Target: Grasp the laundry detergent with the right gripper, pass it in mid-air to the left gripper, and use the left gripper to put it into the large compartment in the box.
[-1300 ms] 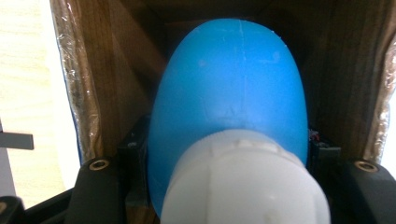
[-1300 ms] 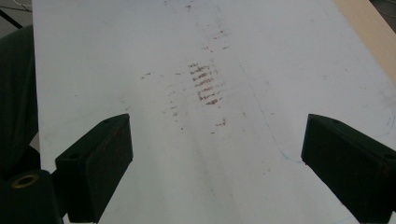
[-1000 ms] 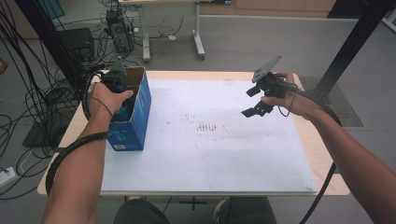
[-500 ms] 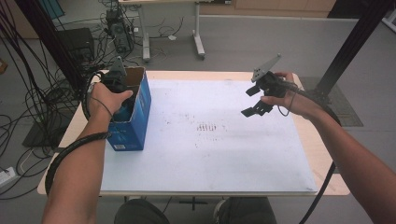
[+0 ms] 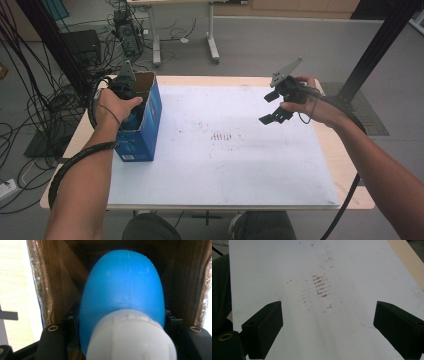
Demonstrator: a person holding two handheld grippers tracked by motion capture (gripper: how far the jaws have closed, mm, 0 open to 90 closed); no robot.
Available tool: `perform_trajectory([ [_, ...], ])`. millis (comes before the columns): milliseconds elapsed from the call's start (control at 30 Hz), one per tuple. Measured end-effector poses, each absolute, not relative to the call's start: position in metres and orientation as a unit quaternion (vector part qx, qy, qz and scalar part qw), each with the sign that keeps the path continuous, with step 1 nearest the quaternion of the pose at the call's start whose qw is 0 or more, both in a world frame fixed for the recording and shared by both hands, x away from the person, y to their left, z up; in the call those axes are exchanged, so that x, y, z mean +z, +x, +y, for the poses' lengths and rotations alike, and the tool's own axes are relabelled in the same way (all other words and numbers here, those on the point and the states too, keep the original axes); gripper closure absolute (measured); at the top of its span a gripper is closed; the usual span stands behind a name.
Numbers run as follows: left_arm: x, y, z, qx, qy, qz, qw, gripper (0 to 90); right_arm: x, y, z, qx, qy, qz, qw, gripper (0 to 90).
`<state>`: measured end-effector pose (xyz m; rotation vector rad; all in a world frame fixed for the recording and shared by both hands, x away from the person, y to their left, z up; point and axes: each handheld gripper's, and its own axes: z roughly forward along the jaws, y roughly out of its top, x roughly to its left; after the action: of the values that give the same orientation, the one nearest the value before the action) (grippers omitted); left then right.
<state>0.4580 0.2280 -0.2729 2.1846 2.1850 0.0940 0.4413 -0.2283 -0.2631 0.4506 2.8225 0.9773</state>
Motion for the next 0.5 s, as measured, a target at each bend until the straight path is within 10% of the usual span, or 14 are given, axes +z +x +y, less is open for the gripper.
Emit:
perform_trajectory([
  [500, -0.2728, 0.4574, 0.2288, 0.031, 0.706, 0.707, 0.028, 36.6, -0.2628, 0.4414, -0.2264, 0.322, 0.148, 0.933, 0.061, 9.0],
])
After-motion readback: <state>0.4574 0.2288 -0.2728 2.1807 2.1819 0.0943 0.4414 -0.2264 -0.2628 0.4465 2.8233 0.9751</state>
